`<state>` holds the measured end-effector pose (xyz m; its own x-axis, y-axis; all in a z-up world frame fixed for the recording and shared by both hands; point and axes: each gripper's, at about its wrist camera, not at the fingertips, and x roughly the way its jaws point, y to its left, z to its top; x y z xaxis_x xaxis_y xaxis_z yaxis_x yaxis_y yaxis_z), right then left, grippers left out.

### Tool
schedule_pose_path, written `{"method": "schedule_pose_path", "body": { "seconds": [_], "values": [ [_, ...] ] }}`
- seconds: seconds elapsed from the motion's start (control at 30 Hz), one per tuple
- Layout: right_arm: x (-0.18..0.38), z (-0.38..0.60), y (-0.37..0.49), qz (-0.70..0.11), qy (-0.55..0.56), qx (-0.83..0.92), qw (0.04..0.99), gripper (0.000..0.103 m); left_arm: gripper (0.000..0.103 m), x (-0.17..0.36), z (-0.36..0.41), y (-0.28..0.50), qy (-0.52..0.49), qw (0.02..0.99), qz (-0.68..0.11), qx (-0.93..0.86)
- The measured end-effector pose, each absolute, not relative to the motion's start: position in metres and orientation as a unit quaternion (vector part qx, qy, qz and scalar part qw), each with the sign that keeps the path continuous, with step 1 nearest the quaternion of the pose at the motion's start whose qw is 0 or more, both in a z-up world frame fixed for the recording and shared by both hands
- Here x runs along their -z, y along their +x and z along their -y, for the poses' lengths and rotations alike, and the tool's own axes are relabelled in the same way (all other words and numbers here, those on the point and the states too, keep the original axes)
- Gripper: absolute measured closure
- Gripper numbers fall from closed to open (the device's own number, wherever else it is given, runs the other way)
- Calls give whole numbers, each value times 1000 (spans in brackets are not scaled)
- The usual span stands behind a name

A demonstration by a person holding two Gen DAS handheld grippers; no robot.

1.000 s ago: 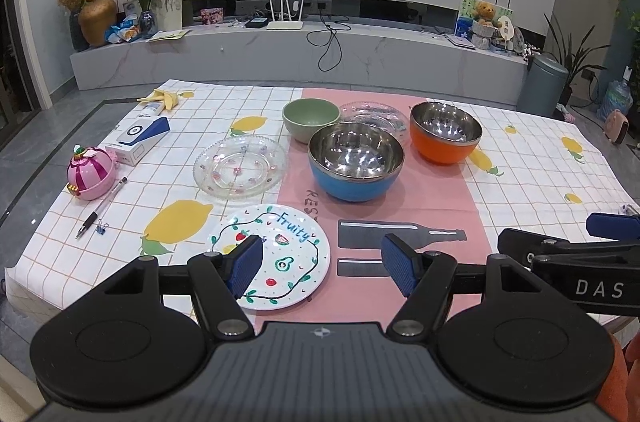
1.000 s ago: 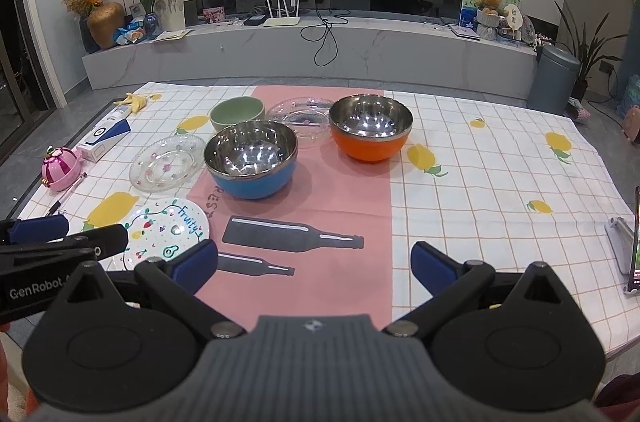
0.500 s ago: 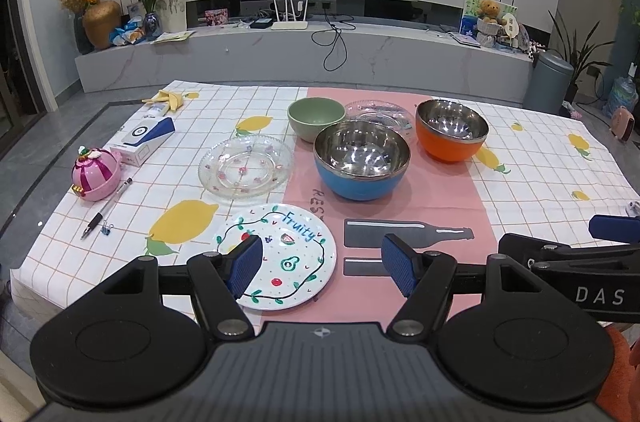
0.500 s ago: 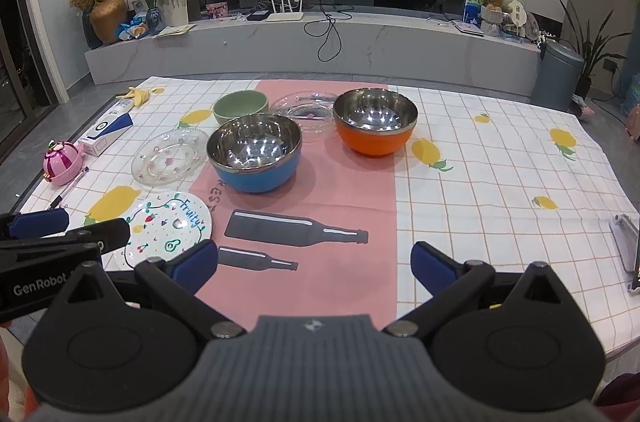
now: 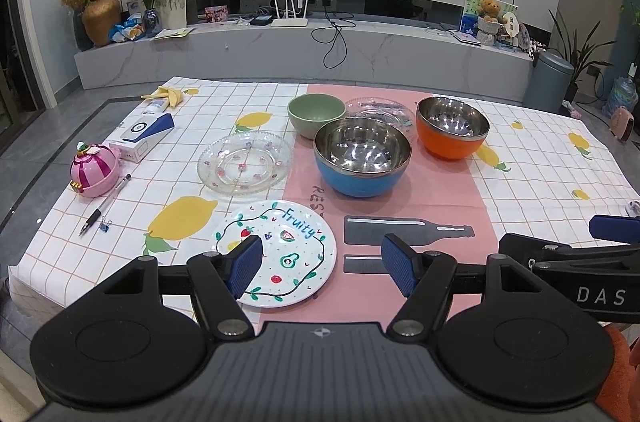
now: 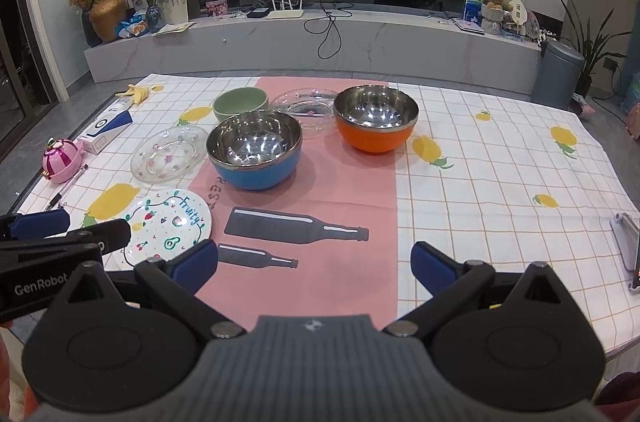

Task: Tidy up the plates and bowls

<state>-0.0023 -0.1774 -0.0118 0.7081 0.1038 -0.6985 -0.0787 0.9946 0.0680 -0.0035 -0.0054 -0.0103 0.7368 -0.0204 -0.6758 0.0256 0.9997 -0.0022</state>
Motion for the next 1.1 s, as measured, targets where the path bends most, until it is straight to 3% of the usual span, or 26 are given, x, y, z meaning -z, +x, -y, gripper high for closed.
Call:
{"method": "schedule_pose_path", "body": {
  "seconds": [0.47,0.63,0.93,1.1],
  "values": [
    [14,175,-1,-381,14,-50,923,3,24,13,1,-3,-6,932,-363,15],
    [17,176,-2,-378,19,-45,924,3,29,16,-4,-2,-33,932,-359,23],
    [21,183,7,-351,34,-23,936,3,48,20,-6,11,-66,939,-331,65],
    [28,185,22,-352,47,-14,935,3,49,23,-17,29,-113,938,-321,61]
  ]
}}
